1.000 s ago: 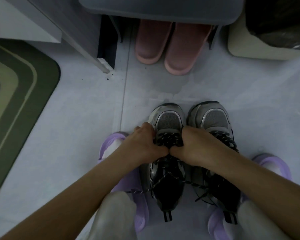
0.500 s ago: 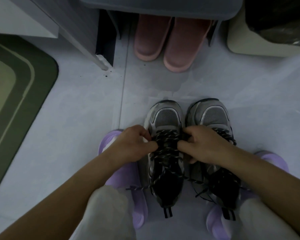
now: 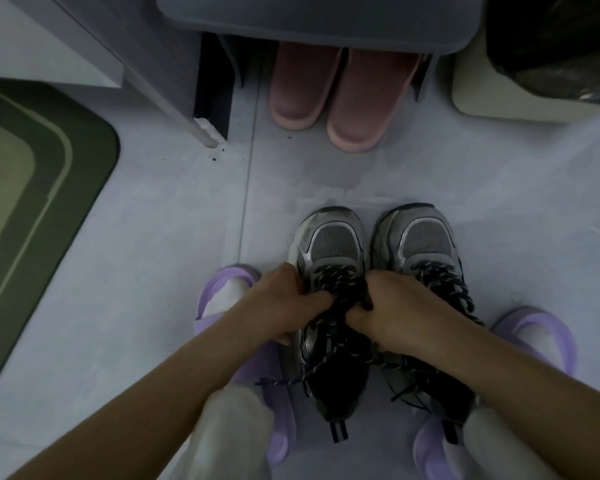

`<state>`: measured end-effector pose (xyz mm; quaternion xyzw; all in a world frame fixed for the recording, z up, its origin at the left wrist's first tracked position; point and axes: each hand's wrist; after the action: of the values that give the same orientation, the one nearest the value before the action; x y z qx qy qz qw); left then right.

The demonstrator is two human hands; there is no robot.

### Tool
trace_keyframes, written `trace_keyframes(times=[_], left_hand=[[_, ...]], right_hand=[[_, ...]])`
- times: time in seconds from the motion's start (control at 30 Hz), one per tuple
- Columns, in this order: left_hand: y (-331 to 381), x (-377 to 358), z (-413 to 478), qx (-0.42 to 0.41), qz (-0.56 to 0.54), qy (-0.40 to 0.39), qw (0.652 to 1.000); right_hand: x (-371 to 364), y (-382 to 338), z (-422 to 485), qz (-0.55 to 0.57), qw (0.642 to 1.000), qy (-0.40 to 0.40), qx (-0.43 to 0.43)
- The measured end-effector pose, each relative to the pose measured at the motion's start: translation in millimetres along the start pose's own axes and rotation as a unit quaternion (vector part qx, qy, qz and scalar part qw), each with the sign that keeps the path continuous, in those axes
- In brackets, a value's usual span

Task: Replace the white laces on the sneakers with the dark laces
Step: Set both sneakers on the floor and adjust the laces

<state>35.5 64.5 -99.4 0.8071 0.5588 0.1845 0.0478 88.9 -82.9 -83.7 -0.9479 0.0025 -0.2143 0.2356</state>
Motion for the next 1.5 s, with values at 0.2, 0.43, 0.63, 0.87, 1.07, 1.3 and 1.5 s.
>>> trace_keyframes(times=[0.2, 0.43, 0.63, 0.87, 1.07, 1.3, 1.5], left_hand=[[-9, 10, 9, -0.008, -0.086, -0.053, 0.995], [-28, 14, -6, -0.029, 0.004, -0.078, 0.997], [-35, -16, -13, -0.131, 0.199, -0.046, 0.970], [-26, 0, -6, -0.110, 0.229, 0.058, 0.965], [-17, 4, -8, -0.108, 0.273, 0.114, 0.949], [11, 3, -23, -0.104, 0.391, 0.131, 0.905], [80, -31, -31, -0.313, 0.223, 0.129, 0.914]], right_hand=[[2, 11, 9, 0.195, 0.977, -0.082, -0.030], [33, 53, -25, 0.354, 0.922, 0.155, 0.035], [33, 107, -56, 0.045, 0.996, 0.013, -0.070], [7, 100, -48, -0.052, 0.994, 0.088, -0.030], [12, 98, -49, -0.074, 0.988, 0.133, 0.001], [24, 95, -34, 0.042, 0.993, 0.104, 0.034], [34, 114, -41, 0.143, 0.970, 0.198, 0.007]])
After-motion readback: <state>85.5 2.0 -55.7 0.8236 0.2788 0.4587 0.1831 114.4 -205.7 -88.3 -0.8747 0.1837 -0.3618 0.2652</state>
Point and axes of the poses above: each hand's wrist, its own z-axis towards the middle knuckle, its own x-axis out of the back of the hand, y = z × x, and after that the axes turned 1 degree about x, right-handed
